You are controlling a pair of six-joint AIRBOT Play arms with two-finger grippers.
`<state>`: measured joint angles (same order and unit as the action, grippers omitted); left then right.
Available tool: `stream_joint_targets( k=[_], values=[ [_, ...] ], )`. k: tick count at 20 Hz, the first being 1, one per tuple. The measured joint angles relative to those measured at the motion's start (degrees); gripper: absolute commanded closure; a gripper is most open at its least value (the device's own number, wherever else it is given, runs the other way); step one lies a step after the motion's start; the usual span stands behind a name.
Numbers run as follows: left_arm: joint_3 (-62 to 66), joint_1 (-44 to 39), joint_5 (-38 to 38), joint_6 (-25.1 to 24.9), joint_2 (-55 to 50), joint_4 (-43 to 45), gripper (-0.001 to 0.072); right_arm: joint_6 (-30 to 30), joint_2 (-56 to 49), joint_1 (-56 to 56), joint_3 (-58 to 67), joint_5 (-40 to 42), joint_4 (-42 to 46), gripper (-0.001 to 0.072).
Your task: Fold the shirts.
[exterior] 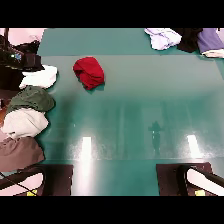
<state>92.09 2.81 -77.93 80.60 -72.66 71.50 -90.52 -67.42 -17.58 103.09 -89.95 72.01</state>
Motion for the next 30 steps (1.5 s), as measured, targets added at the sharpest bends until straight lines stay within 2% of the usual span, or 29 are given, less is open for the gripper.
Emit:
stream_joint_targets(
  k=[13,18,19,20,21,25,30],
  values=[
    [0.00,0.00,0.00,0.00,0.00,0.00,0.0680,0.00,0.00,0.00,0.00,0.00,-0.02,0.0697],
    [0.00,0.00,4.11,0.00,0.00,-0.02,0.0679,0.00,0.00,0.00,0.00,3.69,-0.13,0.0697],
    [0.00,0.00,5.11,0.00,0.00,-0.11,0.0586,0.00,0.00,0.00,0.00,4.39,-0.26,0.0697],
    [0.00,0.00,6.23,-0.02,-0.09,-0.46,0.0290,0.00,0.00,0.00,0.00,5.14,-0.33,0.0697],
    [-0.17,0.00,7.74,-0.09,-0.44,-1.29,0.0193,0.00,0.00,0.00,0.00,5.64,-0.37,0.0697],
    [-3.80,0.00,14.32,-0.15,-5.20,-7.52,0.0192,0.00,0.00,0.04,0.00,6.82,-0.46,0.0697],
    [-6.51,-0.42,19.47,-1.14,-19.19,-17.79,0.0191,-0.02,0.00,0.04,0.00,7.08,-0.50,0.0697]
  ],
)
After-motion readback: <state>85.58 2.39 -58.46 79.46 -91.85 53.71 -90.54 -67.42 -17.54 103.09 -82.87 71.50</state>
